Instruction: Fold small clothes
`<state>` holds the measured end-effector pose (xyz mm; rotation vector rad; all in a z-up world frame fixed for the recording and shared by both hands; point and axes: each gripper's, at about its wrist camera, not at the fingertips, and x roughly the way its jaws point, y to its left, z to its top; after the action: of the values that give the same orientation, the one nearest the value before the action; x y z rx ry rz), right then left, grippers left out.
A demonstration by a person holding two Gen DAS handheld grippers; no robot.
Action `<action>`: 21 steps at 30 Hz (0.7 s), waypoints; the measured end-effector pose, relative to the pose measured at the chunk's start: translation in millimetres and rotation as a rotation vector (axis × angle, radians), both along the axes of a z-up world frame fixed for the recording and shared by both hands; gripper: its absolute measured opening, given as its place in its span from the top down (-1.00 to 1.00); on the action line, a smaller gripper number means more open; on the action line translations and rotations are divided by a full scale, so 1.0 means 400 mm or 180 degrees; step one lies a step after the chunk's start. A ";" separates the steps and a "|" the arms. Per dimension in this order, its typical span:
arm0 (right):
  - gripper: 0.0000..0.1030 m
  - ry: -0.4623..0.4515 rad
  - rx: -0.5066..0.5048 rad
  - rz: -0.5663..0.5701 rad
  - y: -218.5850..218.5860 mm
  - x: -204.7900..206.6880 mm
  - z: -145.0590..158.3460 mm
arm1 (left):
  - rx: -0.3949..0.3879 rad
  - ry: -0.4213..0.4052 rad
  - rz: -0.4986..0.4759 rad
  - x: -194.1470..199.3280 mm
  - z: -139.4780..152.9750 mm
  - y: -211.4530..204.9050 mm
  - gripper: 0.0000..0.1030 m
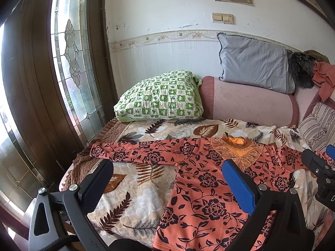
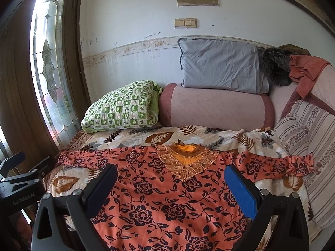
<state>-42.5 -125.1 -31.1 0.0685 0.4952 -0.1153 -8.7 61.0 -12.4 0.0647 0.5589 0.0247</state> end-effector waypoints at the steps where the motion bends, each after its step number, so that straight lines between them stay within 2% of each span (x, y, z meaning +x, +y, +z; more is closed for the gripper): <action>1: -1.00 -0.0004 -0.0007 0.0005 0.003 -0.001 -0.001 | -0.0005 0.0003 0.0005 0.000 -0.001 0.001 -1.00; 12: -1.00 -0.0001 0.0009 0.0071 0.015 0.013 0.000 | 0.0085 0.0019 0.0100 0.002 0.003 -0.002 -1.00; 21: -1.00 0.0174 0.0037 0.0134 -0.005 0.080 -0.047 | 0.0124 0.0197 0.0124 0.059 -0.051 -0.004 -1.00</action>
<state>-10.7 -127.1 -50.0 0.0664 0.5517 -0.0733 15.1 59.5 -32.8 0.0928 0.6217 0.0717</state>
